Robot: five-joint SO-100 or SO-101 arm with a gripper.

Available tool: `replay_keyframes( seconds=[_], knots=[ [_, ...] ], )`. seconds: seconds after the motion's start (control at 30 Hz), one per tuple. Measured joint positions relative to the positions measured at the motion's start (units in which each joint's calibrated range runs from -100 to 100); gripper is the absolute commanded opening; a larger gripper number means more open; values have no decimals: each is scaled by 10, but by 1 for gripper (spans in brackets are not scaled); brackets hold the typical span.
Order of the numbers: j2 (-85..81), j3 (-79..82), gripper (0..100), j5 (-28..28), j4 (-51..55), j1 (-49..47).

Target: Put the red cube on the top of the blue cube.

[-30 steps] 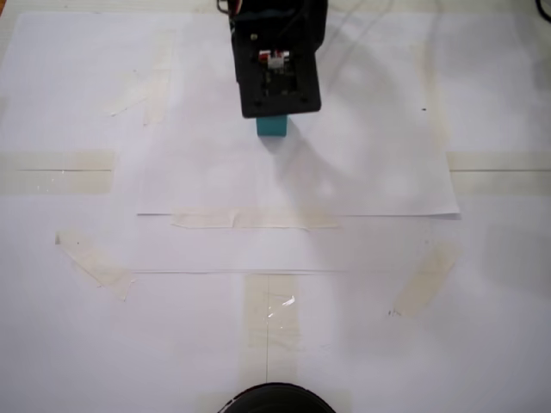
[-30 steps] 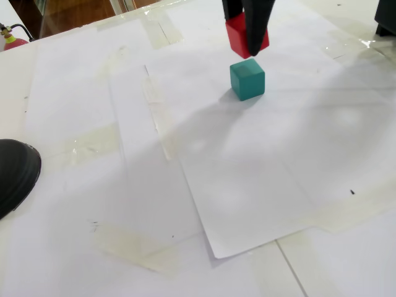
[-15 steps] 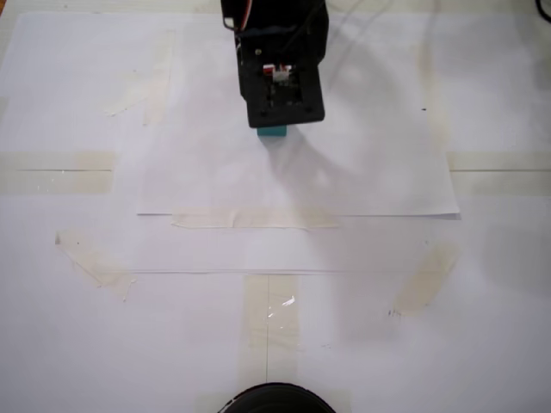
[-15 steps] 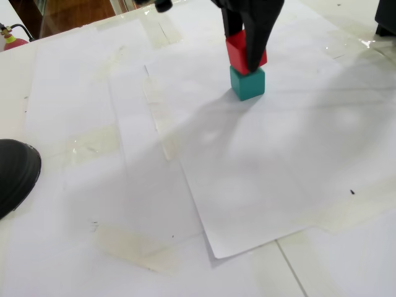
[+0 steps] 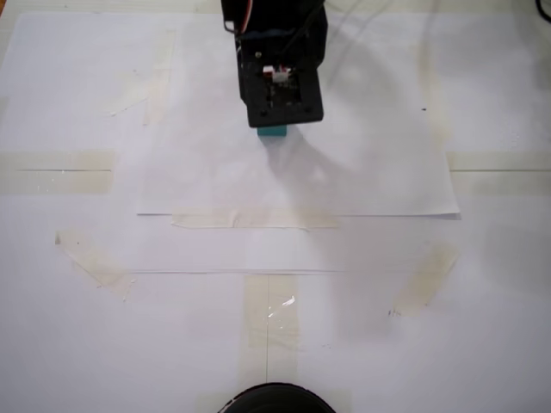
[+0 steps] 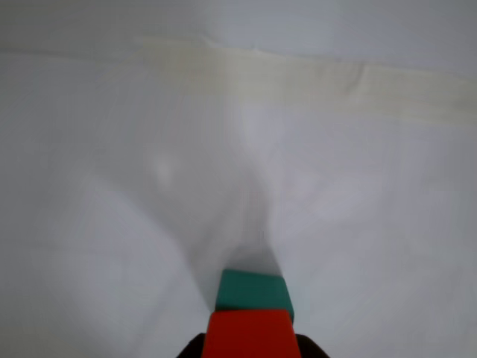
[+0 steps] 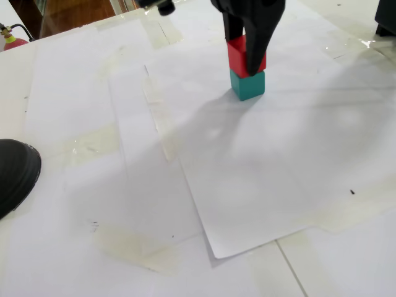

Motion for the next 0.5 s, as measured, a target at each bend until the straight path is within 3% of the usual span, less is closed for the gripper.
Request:
replay_keyframes(
  seconds=[0.3,0.5],
  knots=[
    [-2,0,14,0,-3,0],
    [-10,7,28,0,-8,0]
  ],
)
